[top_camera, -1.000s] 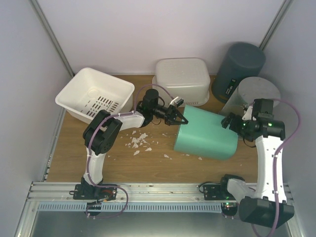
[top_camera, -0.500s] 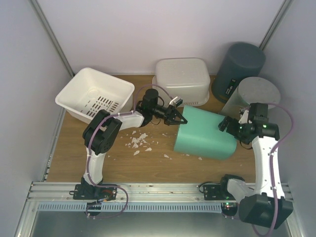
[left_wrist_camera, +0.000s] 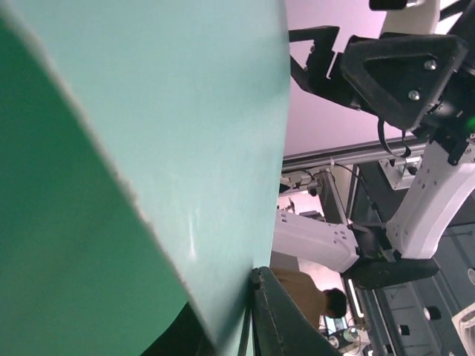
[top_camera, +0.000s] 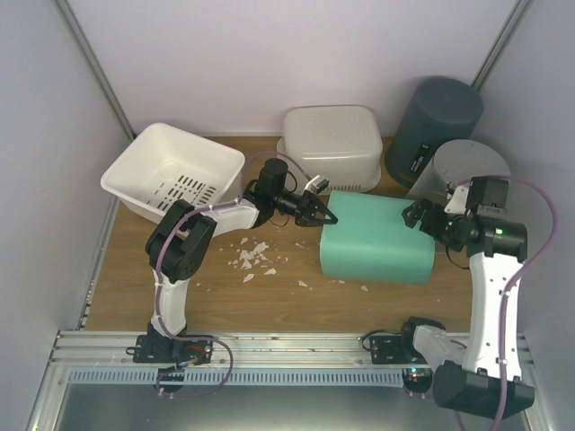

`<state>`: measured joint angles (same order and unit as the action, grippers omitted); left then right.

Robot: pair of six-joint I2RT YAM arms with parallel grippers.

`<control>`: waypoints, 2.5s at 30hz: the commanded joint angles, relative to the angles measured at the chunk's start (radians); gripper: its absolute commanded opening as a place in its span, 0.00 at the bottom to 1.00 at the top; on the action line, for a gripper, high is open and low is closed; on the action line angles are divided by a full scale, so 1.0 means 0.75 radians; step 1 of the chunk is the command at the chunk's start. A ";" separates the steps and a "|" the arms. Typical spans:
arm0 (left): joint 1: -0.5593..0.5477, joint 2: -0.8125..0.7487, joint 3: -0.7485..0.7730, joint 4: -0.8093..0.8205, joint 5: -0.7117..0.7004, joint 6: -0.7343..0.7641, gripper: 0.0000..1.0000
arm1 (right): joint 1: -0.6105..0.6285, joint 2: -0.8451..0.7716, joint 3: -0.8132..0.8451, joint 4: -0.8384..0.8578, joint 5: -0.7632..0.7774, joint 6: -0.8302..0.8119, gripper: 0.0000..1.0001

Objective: Turn the large container upside down

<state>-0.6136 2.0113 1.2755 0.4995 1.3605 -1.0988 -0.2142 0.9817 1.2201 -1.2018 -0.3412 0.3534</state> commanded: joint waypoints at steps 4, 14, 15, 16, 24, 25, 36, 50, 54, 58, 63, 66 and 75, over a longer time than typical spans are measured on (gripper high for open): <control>-0.034 -0.035 0.023 -0.117 -0.060 0.103 0.20 | 0.004 -0.038 0.067 -0.053 -0.189 -0.020 1.00; -0.051 0.001 0.024 -0.181 -0.066 0.160 0.49 | 0.003 -0.006 0.240 -0.122 -0.243 -0.021 1.00; -0.053 0.006 0.024 -0.188 -0.066 0.166 0.50 | 0.003 -0.001 0.263 -0.130 -0.244 -0.021 1.00; -0.055 0.012 0.025 -0.193 -0.062 0.167 0.51 | 0.005 0.002 0.285 -0.132 -0.260 -0.018 1.00; -0.083 0.067 0.052 -0.231 -0.075 0.211 0.28 | 0.007 0.008 0.360 -0.169 -0.099 -0.003 1.00; -0.084 0.074 0.052 -0.230 -0.075 0.213 0.19 | 0.006 0.000 0.313 -0.169 -0.022 0.014 1.00; -0.129 0.072 0.203 -0.400 -0.104 0.333 0.33 | 0.005 0.015 -0.082 -0.161 0.341 0.024 1.00; -0.156 0.072 0.186 -0.355 -0.082 0.303 0.00 | -0.006 0.066 -0.166 -0.093 0.244 0.026 1.00; -0.140 0.071 0.137 -0.236 -0.063 0.218 0.00 | -0.006 0.042 -0.201 0.022 -0.040 0.011 1.00; -0.127 0.072 0.098 0.011 -0.023 0.028 0.00 | -0.005 0.021 -0.121 0.021 -0.124 0.013 1.00; -0.129 0.075 0.089 0.182 -0.005 -0.115 0.00 | -0.005 0.003 -0.053 0.021 -0.232 0.015 1.00; -0.129 0.080 0.069 0.274 0.006 -0.174 0.00 | -0.005 -0.014 -0.035 0.059 -0.352 0.029 1.00; -0.143 0.091 0.089 -0.076 0.002 0.091 0.00 | -0.006 -0.017 0.189 0.003 -0.471 0.087 1.00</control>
<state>-0.6518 2.0552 1.3315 0.5407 1.3987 -1.1507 -0.2501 0.9882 1.2522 -1.2266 -0.3569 0.3866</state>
